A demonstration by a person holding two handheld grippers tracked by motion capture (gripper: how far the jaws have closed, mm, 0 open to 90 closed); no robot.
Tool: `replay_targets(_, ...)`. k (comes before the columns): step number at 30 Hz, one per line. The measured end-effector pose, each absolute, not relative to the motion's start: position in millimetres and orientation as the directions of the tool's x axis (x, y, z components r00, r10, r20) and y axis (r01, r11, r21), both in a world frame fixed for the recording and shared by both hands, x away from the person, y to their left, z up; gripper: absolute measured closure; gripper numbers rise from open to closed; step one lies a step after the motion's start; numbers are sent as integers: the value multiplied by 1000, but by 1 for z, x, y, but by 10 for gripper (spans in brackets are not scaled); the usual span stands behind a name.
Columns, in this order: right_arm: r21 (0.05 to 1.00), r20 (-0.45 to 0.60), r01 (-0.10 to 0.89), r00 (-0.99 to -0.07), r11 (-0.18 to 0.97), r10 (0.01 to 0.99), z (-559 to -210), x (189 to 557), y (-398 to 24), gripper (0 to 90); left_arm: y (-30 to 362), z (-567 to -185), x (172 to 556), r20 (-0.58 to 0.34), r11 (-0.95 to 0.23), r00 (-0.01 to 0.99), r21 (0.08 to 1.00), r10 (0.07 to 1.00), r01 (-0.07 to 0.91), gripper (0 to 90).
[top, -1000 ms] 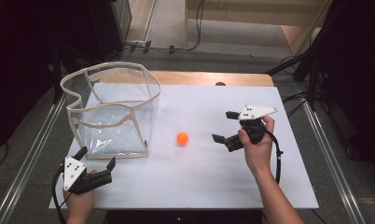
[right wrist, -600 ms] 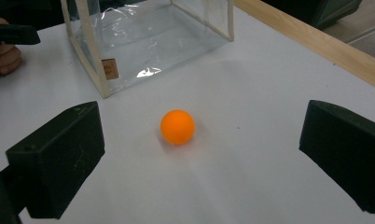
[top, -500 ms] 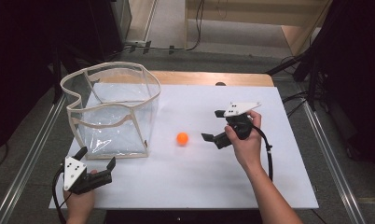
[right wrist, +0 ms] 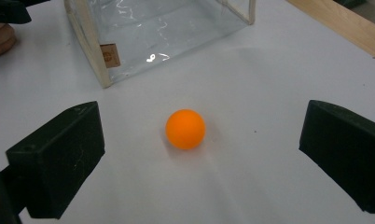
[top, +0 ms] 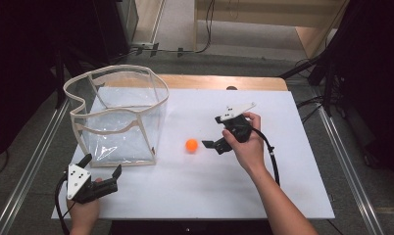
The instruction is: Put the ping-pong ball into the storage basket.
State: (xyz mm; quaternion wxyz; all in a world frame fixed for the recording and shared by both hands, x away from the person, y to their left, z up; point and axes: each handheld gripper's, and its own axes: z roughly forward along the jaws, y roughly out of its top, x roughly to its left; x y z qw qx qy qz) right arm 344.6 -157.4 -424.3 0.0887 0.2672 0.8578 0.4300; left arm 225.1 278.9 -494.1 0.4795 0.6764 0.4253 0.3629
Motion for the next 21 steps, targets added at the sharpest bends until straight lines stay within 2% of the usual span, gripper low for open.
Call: replay_targets(21, 723, 65, 386, -864, 573, 500, -435, 357, -125, 0, 279, -494, 225, 83, -180, 378, 957, 922, 228, 0)
